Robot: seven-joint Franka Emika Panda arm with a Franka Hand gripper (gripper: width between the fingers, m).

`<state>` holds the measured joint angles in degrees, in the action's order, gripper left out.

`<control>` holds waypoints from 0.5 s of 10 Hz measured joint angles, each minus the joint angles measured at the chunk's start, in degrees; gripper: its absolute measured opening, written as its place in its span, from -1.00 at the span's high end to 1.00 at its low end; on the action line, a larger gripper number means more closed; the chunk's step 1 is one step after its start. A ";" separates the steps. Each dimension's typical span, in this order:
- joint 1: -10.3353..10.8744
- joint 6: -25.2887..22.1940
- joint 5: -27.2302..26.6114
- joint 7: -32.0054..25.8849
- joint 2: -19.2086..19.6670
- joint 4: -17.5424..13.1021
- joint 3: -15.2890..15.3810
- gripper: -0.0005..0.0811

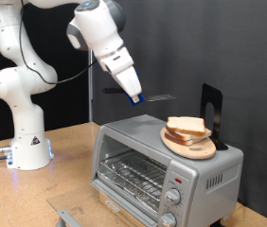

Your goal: Make a piece of toast with the oven

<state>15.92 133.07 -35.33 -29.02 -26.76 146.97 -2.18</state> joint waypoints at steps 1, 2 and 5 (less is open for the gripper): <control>-0.26 1.18 -1.78 -0.40 -2.09 1.55 -1.13 -0.12; -0.99 1.26 -2.29 -0.24 -4.08 2.85 -2.42 -0.12; -7.25 -8.28 0.96 8.62 -6.97 3.60 -5.40 -0.12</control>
<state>8.67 124.79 -34.37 -20.40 -33.73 150.58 -7.58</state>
